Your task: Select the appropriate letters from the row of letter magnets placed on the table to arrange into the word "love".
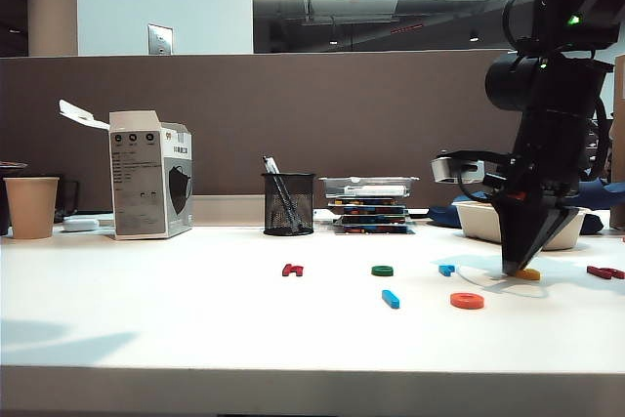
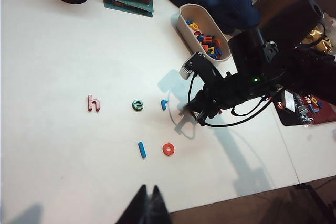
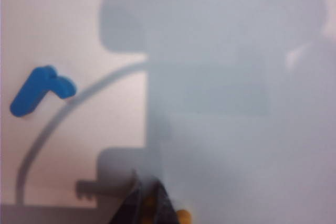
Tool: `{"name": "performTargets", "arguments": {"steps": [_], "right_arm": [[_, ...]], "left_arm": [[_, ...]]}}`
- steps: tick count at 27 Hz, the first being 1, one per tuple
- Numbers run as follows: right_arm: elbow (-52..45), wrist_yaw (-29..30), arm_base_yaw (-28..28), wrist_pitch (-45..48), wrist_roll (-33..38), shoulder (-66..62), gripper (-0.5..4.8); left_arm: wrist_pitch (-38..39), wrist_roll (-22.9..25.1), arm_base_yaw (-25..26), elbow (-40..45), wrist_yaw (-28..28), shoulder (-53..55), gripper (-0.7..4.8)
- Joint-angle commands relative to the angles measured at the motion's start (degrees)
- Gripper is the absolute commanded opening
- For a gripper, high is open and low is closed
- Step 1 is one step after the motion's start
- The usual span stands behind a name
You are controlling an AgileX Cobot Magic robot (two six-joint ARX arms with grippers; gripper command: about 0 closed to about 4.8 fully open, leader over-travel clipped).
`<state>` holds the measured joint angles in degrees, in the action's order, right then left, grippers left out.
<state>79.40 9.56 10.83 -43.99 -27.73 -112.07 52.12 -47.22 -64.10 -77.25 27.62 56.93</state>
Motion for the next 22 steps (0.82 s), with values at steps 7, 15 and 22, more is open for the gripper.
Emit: {"name": "performTargets", "arguments": {"steps": [7, 15, 22], "right_arm": [[-0.87, 2.58, 0.13, -3.8, 0.7, -1.31, -0.02], [-0.87, 2.6, 0.24, -4.55, 0.74, -1.29, -0.02], [-0.87, 3.69, 0.26, -5.92, 2.49, -1.2, -0.02]], "left_arm": [[-0.35, 0.26, -0.09, -0.24, 0.24, -0.13, -0.04], [-0.35, 0.26, -0.09, -0.24, 0.24, -0.13, -0.04], [-0.35, 0.26, -0.09, -0.24, 0.24, -0.13, -0.04]]}}
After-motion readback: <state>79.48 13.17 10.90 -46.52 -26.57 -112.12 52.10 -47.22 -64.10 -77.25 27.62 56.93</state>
